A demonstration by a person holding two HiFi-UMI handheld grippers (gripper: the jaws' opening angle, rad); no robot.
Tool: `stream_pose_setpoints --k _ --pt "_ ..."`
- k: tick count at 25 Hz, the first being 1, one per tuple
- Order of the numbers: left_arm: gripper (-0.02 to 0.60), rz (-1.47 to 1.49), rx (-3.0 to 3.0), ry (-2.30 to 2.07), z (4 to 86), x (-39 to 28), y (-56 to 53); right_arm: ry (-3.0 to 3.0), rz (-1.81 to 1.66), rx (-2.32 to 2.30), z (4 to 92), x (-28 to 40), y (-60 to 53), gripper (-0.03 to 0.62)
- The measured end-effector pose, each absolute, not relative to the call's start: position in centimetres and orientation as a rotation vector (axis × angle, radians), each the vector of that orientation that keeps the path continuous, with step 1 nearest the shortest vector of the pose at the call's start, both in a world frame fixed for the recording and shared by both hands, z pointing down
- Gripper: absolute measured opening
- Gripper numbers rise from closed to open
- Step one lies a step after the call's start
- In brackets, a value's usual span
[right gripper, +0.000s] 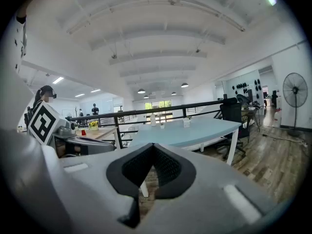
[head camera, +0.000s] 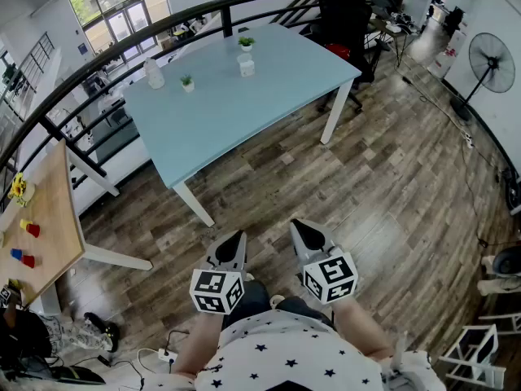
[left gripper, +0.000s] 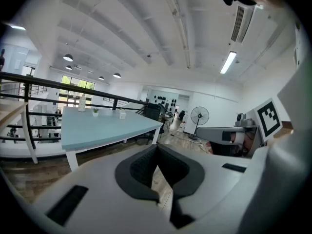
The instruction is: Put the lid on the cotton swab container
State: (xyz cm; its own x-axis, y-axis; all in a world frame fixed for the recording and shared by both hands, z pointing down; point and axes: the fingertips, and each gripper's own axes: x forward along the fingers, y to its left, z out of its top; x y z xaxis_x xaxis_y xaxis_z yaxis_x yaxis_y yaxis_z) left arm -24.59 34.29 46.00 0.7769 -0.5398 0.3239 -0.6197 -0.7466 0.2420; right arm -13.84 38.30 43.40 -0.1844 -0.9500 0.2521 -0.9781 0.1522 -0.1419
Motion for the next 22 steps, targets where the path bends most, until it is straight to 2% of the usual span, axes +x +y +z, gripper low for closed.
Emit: stream_pose_setpoints --k 10,22 --pt "0.002 0.302 2.637 -0.907 45.0 -26.9 36.4 -2.318 0.373 1.974 41.5 -15.8 41.4 0.005" --pt "0.003 0.292 2.639 -0.939 44.6 -25.7 38.6 -2.402 0.390 1.888 41.5 -16.2 43.8 0.005"
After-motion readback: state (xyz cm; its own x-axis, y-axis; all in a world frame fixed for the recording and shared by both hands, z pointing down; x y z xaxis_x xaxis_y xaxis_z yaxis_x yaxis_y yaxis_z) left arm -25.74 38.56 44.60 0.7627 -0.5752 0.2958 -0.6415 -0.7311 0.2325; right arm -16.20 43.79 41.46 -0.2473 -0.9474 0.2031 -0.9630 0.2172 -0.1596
